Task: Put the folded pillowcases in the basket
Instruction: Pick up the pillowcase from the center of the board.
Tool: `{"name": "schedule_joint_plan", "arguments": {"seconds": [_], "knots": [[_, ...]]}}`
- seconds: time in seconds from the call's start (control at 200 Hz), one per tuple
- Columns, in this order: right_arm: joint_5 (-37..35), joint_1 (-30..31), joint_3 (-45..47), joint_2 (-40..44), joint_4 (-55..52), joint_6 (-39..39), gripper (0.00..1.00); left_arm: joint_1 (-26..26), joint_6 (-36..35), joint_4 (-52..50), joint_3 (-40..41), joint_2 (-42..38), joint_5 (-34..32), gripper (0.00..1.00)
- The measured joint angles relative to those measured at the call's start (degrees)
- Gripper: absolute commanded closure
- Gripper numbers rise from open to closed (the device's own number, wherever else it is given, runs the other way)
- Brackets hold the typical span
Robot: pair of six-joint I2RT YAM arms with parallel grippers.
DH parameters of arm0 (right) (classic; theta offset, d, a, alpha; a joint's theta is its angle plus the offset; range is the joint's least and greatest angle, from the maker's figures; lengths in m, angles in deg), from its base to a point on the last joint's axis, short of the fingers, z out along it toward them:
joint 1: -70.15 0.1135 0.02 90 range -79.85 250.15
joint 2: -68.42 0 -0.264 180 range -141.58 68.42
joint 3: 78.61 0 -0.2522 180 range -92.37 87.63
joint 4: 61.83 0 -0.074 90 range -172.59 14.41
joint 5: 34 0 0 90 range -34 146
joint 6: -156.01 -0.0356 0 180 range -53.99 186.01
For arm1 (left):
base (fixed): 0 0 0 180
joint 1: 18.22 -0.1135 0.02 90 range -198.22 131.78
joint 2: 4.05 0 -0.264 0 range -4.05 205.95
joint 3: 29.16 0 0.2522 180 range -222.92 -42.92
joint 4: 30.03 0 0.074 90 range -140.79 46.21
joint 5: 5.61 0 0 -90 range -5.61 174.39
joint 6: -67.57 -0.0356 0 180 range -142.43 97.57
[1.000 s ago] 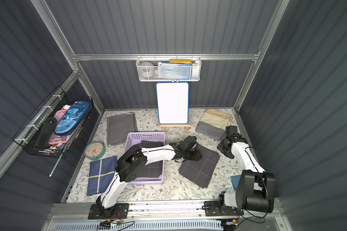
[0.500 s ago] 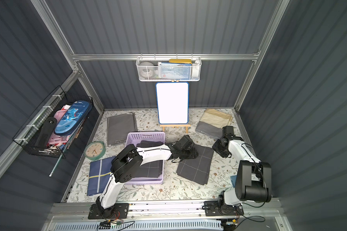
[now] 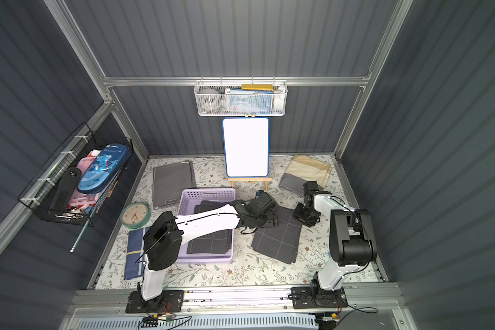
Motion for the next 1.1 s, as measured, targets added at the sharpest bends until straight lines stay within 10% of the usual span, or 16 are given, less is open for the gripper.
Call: {"name": "schedule_joint_plan", "arguments": {"seconds": [0.645, 1.101], "knots": [[-1.6, 1.0, -0.5, -0.4, -0.2, 0.9, 0.50, 4.4, 12.3, -10.6, 7.8, 0.0, -4.1, 0.17], [-2.3, 2.0, -4.4, -4.2, -0.8, 1.6, 0.70, 2.7, 11.0, -1.7, 13.2, -1.7, -2.9, 0.50]]}}
